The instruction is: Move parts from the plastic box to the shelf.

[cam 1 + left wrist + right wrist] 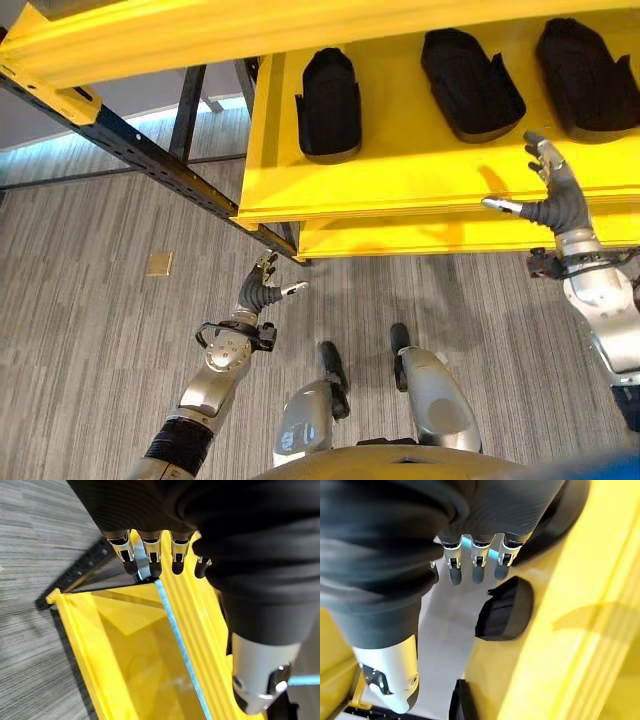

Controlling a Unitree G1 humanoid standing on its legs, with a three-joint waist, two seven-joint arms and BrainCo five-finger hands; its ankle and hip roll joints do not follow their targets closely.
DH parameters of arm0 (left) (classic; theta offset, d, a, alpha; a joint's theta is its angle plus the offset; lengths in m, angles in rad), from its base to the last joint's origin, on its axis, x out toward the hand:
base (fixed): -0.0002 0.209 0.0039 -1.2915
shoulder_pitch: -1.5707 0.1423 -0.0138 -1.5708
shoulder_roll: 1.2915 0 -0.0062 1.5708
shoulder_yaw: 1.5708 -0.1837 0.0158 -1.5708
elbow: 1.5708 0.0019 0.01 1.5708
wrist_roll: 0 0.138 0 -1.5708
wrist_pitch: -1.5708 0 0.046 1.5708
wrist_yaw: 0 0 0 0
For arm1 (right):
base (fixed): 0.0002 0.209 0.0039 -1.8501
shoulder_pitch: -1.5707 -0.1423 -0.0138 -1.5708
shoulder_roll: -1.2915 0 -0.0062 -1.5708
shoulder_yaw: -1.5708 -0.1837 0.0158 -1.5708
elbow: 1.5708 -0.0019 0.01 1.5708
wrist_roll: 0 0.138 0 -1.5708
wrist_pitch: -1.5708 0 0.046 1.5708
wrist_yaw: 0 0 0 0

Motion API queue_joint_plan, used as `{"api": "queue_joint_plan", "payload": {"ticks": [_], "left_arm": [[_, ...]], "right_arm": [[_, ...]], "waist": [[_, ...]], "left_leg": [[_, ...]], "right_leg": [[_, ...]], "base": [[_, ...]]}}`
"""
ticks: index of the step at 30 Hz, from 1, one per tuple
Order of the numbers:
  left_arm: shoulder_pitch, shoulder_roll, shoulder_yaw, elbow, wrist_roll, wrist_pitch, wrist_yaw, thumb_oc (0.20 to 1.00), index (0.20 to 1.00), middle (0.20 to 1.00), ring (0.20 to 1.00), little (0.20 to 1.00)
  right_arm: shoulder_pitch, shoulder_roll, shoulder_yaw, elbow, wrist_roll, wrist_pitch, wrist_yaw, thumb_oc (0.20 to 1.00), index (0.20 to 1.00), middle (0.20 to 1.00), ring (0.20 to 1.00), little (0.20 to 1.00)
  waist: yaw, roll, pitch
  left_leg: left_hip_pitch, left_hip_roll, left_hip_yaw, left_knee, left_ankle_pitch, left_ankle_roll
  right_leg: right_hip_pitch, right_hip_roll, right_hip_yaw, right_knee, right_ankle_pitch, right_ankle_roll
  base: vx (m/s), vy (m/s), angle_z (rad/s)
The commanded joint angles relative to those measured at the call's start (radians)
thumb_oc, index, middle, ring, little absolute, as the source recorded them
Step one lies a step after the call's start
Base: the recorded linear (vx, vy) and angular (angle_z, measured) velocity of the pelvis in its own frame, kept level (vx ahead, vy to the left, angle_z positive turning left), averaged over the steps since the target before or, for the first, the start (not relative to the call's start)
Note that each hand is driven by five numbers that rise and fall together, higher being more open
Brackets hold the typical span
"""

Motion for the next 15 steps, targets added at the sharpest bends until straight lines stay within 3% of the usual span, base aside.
{"api": "queue_joint_plan", "payload": {"ticks": [1,7,10,13,15], "left_arm": [[0.04,0.056,0.016,-0.054,0.017,0.017,0.045,1.0,1.0,1.0,1.0,1.0],[0.082,0.041,0.019,-0.038,0.021,-0.008,0.041,1.0,1.0,1.0,1.0,1.0],[0.086,0.03,0.007,-0.018,0.044,-0.018,0.038,1.0,1.0,1.0,1.0,1.0],[0.079,0.039,0.006,-0.006,0.043,-0.024,0.054,1.0,1.0,1.0,1.0,1.0],[0.062,0.057,0.008,-0.006,0.031,-0.022,0.072,1.0,1.0,1.0,1.0,1.0]], "right_arm": [[-0.088,0.036,0.034,-0.037,0.032,-0.11,-0.057,1.0,1.0,1.0,1.0,1.0],[-0.075,0.074,0.057,-0.014,0.032,-0.114,-0.091,1.0,1.0,1.0,1.0,1.0],[-0.063,0.074,0.038,0.007,0.05,-0.134,-0.098,1.0,1.0,1.0,1.0,1.0],[-0.07,0.064,0.036,0.022,0.071,-0.149,-0.101,1.0,1.0,1.0,1.0,1.0],[-0.086,0.071,0.049,0.053,0.074,-0.182,-0.088,1.0,1.0,1.0,1.0,1.0]], "waist": [[0.017,-0.059,-0.055],[0.05,-0.089,-0.086],[0.073,-0.108,-0.088],[0.088,-0.115,-0.073],[0.091,-0.127,-0.057]], "left_leg": [[0.012,-0.053,-0.045,0.026,-0.105,0.034],[0.045,-0.072,-0.082,-0.009,-0.114,0.047],[0.027,-0.058,-0.081,0.012,-0.124,0.062],[0.014,-0.054,-0.093,0.043,-0.134,0.068],[0.021,-0.047,-0.102,0.049,-0.144,0.075]], "right_leg": [[0.13,-0.009,0.115,-0.106,-0.013,0.109],[0.149,0.018,0.138,-0.138,-0.001,0.11],[0.128,0.025,0.111,-0.019,-0.062,0.102],[0.083,-0.008,0.116,0.038,-0.062,0.119],[0.07,-0.072,0.143,-0.041,0.03,0.174]], "base": [[0.13,0.025,-0.03],[0.14,0.1,-0.19],[0.1,0.107,0.06],[-0.03,-0.033,-0.01],[-0.02,-0.195,-0.01]]}}
